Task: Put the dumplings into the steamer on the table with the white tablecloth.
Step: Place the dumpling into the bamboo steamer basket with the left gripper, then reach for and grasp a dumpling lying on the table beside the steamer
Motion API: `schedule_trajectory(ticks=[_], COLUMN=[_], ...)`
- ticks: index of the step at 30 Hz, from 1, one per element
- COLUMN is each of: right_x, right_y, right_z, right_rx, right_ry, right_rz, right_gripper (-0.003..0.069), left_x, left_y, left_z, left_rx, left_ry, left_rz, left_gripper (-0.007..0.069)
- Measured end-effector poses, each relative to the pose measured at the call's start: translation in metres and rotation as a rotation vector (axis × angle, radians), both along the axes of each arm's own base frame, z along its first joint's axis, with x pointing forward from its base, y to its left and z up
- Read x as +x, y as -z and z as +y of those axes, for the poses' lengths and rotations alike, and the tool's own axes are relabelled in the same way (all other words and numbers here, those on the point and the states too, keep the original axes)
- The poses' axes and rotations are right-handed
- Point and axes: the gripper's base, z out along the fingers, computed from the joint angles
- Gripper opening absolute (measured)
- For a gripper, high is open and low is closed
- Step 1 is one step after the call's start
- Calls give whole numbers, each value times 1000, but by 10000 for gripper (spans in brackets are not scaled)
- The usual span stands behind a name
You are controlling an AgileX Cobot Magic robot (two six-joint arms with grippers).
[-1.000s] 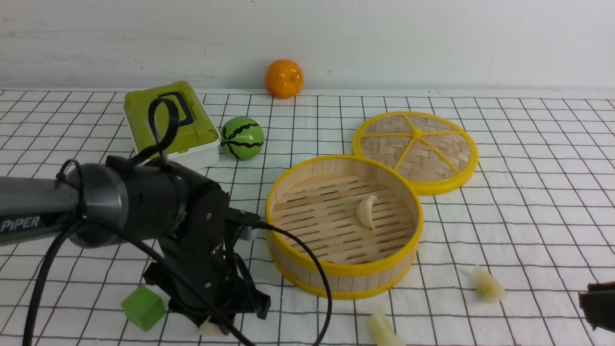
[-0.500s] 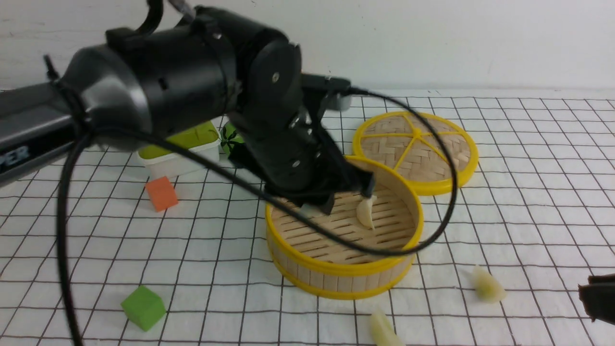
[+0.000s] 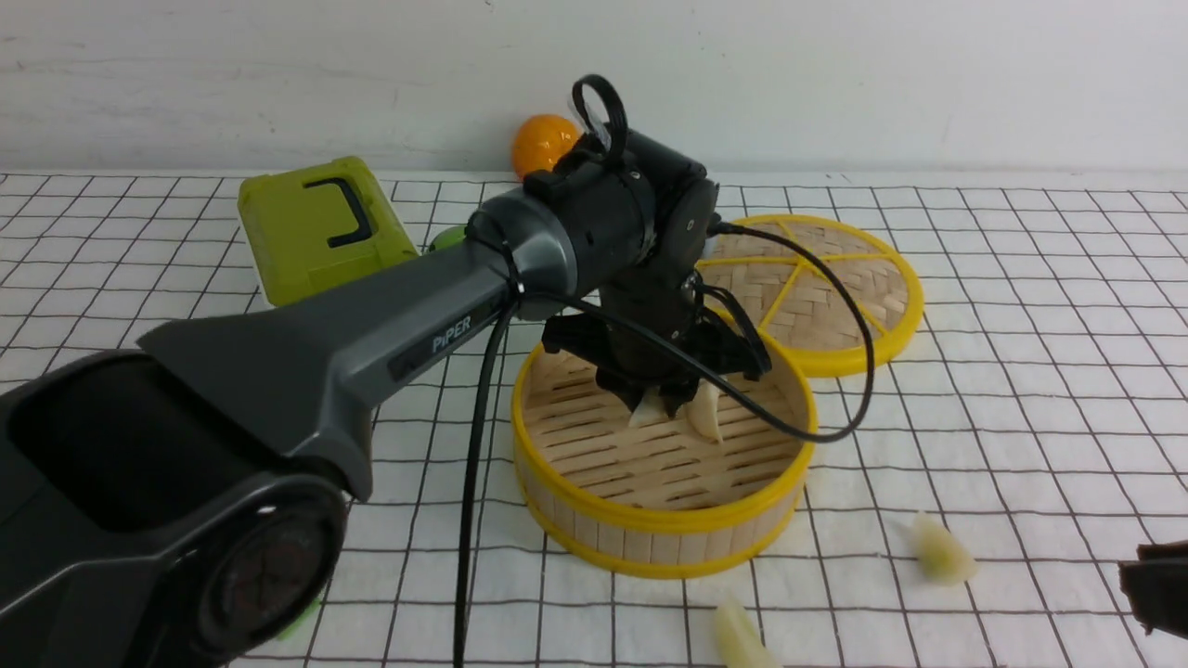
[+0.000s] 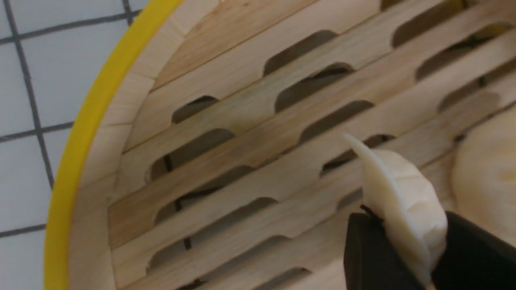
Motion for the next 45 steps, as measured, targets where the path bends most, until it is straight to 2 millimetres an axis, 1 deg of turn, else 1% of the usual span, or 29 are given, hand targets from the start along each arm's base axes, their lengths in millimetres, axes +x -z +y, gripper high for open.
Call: schedule_trajectory(ticks=[2, 6, 8, 10, 11, 12, 13, 14, 15, 16, 19, 20, 21, 22, 23, 24, 26, 28, 29, 30, 33, 35, 36, 37, 38, 39, 40, 42, 45], right_x=[0, 0, 0, 0, 0, 0, 0, 0, 0, 0, 4, 4, 9, 9, 13, 15, 20, 25, 25, 29, 35, 41, 46, 49, 50, 57, 59, 72, 88], right_y=[0, 0, 0, 0, 0, 0, 0, 0, 0, 0, 1, 1, 1, 0, 0, -1, -1, -1, -2, -1, 1, 4, 7, 9, 10, 15, 16, 27, 43], right_z=[0, 0, 0, 0, 0, 0, 0, 0, 0, 0, 1, 1, 3, 3, 5, 8, 13, 20, 22, 29, 42, 54, 63, 67, 70, 81, 83, 98, 109], right_rx=[0, 0, 0, 0, 0, 0, 0, 0, 0, 0, -5, -6, -16, -17, -24, -33, -46, -62, -64, -80, -113, -140, -168, -178, -188, -222, -233, -288, -340], right_ry=[0, 0, 0, 0, 0, 0, 0, 0, 0, 0, -2, -3, -13, -14, -30, -47, -86, -131, -140, -179, -244, -286, -311, -316, -323, -329, -333, -325, -287], right_rz=[0, 0, 0, 0, 0, 0, 0, 0, 0, -1, 20, 22, 43, 46, 66, 80, 108, 131, 130, 143, 165, 190, 209, 220, 224, 252, 257, 300, 355], right_gripper=[95, 99, 101, 104, 104, 105, 107, 108, 108, 108, 108, 108, 109, 109, 110, 109, 96, 62, 58, 21, -13, -12, -10, -8, -8, -6, -6, -3, 3], left_x=[4, 6, 6, 6, 6, 5, 3, 1, 1, -3, -29, -30, -48, -50, -65, -76, -97, -118, -120, -138, -169, -193, -210, -218, -223, -243, -245, -271, -291], left_y=[9, 11, 11, 9, 9, 5, -7, -17, -21, -37, -119, -124, -164, -168, -192, -205, -218, -219, -219, -212, -195, -181, -170, -161, -162, -149, -147, -130, -118], left_z=[2, 1, 1, 1, 1, 2, 4, 5, 6, 9, 27, 29, 41, 43, 54, 62, 78, 94, 95, 109, 131, 149, 162, 167, 170, 186, 187, 206, 221], left_rx=[6, 8, 8, 6, 6, 10, 15, 17, 16, 16, -14, -16, -42, -46, -65, -73, -73, -58, -55, -31, -11, -19, -30, -27, -40, -57, -63, -95, -120], left_ry=[-13, -14, -17, -20, -20, -21, -8, 5, 9, 28, 99, 103, 131, 133, 141, 143, 147, 149, 149, 152, 157, 151, 141, 135, 129, 108, 102, 66, 37], left_rz=[13, 9, 8, 8, 7, 11, 8, -2, -6, -22, -129, -136, -207, -214, -255, -272, -276, -253, -250, -217, -186, -187, -190, -178, -191, -193, -195, -203, -210], left_gripper=[190, 203, 248, 319, 319, 364, 404, 419, 422, 433, 446, 446, 443, 442, 433, 424, 399, 365, 358, 323, 258, 206, 172, 158, 149, 112, 103, 41, -13])
